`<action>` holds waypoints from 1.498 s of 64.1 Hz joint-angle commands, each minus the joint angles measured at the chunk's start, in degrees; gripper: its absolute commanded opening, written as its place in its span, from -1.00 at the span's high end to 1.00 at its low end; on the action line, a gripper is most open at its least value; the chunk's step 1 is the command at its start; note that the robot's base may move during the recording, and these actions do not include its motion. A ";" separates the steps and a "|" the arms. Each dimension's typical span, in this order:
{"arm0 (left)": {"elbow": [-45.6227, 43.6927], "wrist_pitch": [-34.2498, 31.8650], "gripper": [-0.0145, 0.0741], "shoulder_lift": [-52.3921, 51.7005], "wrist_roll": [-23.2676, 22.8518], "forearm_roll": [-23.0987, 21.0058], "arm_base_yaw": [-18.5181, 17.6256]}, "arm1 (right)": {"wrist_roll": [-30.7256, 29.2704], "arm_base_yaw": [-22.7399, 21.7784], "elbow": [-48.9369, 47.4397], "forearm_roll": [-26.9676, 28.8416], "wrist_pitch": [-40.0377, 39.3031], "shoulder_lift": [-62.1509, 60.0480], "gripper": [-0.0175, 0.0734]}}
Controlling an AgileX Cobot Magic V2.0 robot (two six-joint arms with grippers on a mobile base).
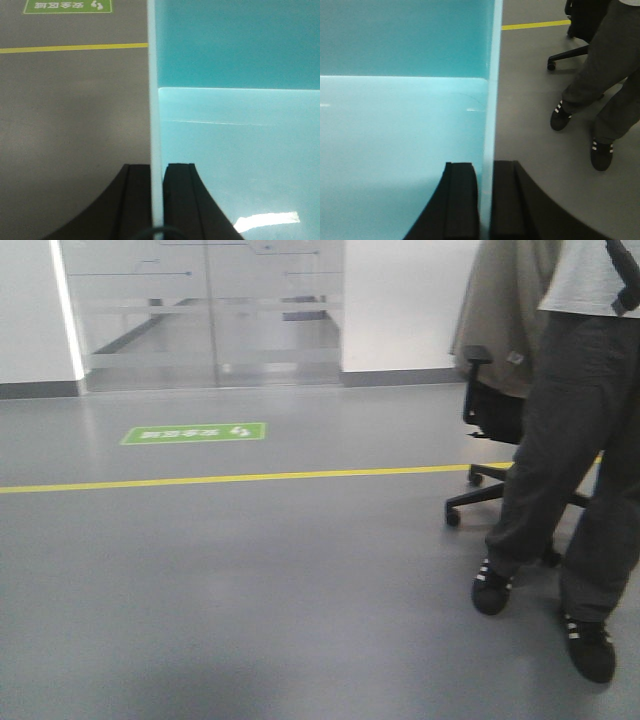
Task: Fetch blue bin and place on conveyor start
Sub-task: 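Drive the base across the floor carrying the bin in both grippers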
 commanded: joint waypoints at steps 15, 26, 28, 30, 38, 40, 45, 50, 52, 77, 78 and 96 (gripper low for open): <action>-0.46 -2.34 0.92 -0.87 0.52 0.98 -0.27 | -0.49 -0.01 -0.67 -1.20 -2.30 -0.99 0.97; -0.46 -2.34 0.92 -0.87 0.52 1.12 -0.27 | -0.49 -0.01 -0.67 -1.20 -2.30 -0.99 0.97; -0.46 -2.34 0.92 -0.87 0.52 1.12 -0.27 | -0.49 -0.01 -0.67 -1.20 -2.30 -0.99 0.97; -0.46 -2.34 0.92 -0.87 0.52 1.12 -0.27 | -0.49 -0.01 -0.67 -1.20 -2.30 -0.99 0.97; -0.46 -2.34 0.92 -0.87 0.52 1.24 -0.27 | -0.49 -0.01 -0.67 -1.20 -2.30 -0.99 0.97; -0.46 -2.34 0.92 -0.87 0.52 1.24 -0.27 | -0.49 -0.01 -0.67 -1.20 -2.30 -0.99 0.97; -0.46 -2.34 0.92 -0.87 0.52 1.36 -0.27 | -0.49 -0.01 -0.67 -1.20 -2.30 -0.99 0.97; -0.46 -2.34 0.92 -0.87 0.52 1.36 -0.27 | -0.49 -0.01 -0.67 -1.20 -2.30 -0.99 0.97; -0.46 -2.34 0.92 -0.87 0.52 1.36 -0.27 | -0.49 -0.01 -0.67 -1.20 -2.30 -0.99 0.97; -0.46 -2.34 0.92 -0.87 0.52 2.66 -0.27 | -0.49 -0.01 -0.67 -1.20 -2.16 -0.99 0.97; -0.46 -2.34 0.92 -0.87 0.52 2.66 -0.27 | -0.49 -0.01 -0.67 -1.20 -2.16 -0.99 0.97; -0.46 -2.34 0.92 -0.87 0.52 2.66 -0.27 | -0.49 -0.01 -0.67 -1.20 -2.16 -0.99 0.97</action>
